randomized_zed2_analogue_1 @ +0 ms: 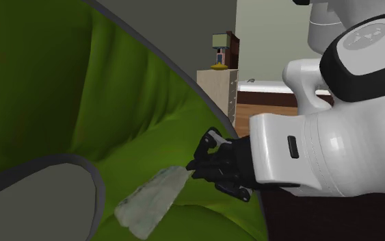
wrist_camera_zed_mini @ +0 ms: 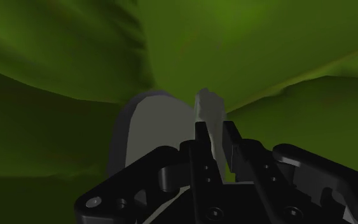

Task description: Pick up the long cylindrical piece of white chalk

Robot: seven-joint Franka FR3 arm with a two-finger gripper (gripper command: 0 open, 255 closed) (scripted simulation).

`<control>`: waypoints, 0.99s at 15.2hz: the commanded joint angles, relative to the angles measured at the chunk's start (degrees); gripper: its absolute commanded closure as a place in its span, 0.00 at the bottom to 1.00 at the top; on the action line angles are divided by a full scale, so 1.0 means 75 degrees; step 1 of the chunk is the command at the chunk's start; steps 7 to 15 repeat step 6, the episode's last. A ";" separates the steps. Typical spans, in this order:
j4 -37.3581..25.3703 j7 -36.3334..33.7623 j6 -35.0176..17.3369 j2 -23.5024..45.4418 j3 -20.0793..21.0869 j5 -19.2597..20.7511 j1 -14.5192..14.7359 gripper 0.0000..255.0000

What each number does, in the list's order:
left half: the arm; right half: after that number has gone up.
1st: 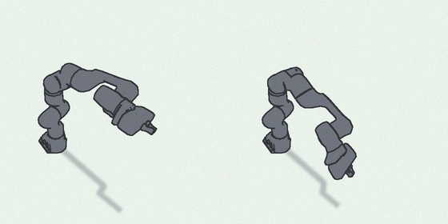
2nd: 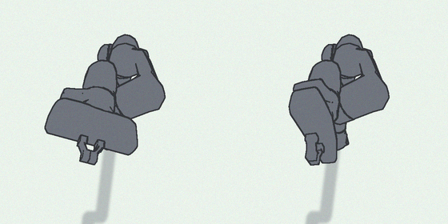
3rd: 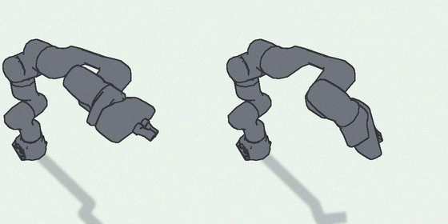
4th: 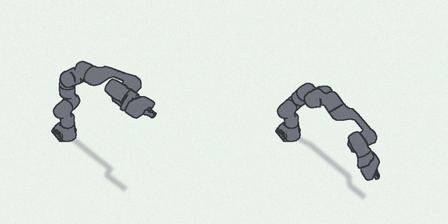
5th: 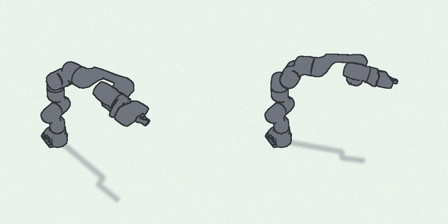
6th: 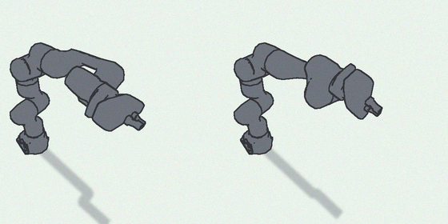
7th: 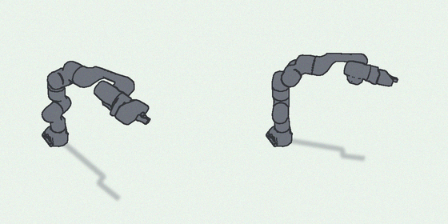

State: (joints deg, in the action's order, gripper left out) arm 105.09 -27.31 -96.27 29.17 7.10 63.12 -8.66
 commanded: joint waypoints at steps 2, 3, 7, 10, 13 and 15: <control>-0.0012 0.0177 0.0087 -0.0186 0.0009 -0.0035 -0.0011 1.00; -0.0012 0.0235 0.0119 -0.0253 0.0014 -0.0049 -0.0012 1.00; -0.0016 0.0303 0.0158 -0.0327 0.0020 -0.0065 -0.0012 1.00; -0.0016 0.0303 0.0158 -0.0327 0.0020 -0.0065 -0.0012 1.00; -0.0016 0.0303 0.0158 -0.0327 0.0020 -0.0065 -0.0012 1.00; -0.0016 0.0303 0.0158 -0.0327 0.0020 -0.0065 -0.0012 1.00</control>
